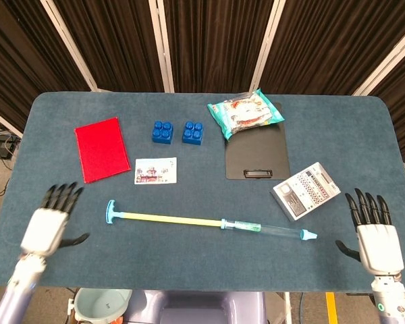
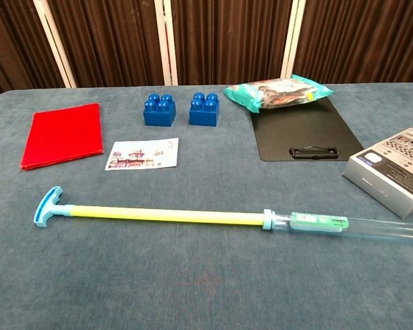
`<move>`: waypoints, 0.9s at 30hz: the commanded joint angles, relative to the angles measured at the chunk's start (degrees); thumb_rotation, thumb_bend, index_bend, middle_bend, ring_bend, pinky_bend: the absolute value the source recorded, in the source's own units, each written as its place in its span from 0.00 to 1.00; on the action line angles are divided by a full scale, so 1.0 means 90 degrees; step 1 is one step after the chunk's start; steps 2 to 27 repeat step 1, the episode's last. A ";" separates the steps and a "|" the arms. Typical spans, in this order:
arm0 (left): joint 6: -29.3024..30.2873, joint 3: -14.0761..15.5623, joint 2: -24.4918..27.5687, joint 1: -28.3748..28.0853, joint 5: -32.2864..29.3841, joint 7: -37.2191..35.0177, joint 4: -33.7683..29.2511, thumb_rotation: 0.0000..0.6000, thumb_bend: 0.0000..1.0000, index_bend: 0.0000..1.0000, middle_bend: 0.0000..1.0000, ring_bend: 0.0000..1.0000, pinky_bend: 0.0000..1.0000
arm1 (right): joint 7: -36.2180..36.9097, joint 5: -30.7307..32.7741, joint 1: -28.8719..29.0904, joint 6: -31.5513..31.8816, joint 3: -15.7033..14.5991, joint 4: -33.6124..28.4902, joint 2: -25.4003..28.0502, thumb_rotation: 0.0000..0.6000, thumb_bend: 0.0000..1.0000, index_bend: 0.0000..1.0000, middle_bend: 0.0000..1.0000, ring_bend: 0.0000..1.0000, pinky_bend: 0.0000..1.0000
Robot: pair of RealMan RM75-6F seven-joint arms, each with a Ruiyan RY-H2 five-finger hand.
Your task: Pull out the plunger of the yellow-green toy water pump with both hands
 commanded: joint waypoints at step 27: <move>0.0311 0.0070 0.0105 0.0256 -0.0079 0.0047 0.0032 1.00 0.07 0.02 0.00 0.00 0.04 | 0.0143 -0.0138 -0.0101 0.0063 -0.0090 0.0000 0.0043 1.00 0.00 0.00 0.00 0.00 0.00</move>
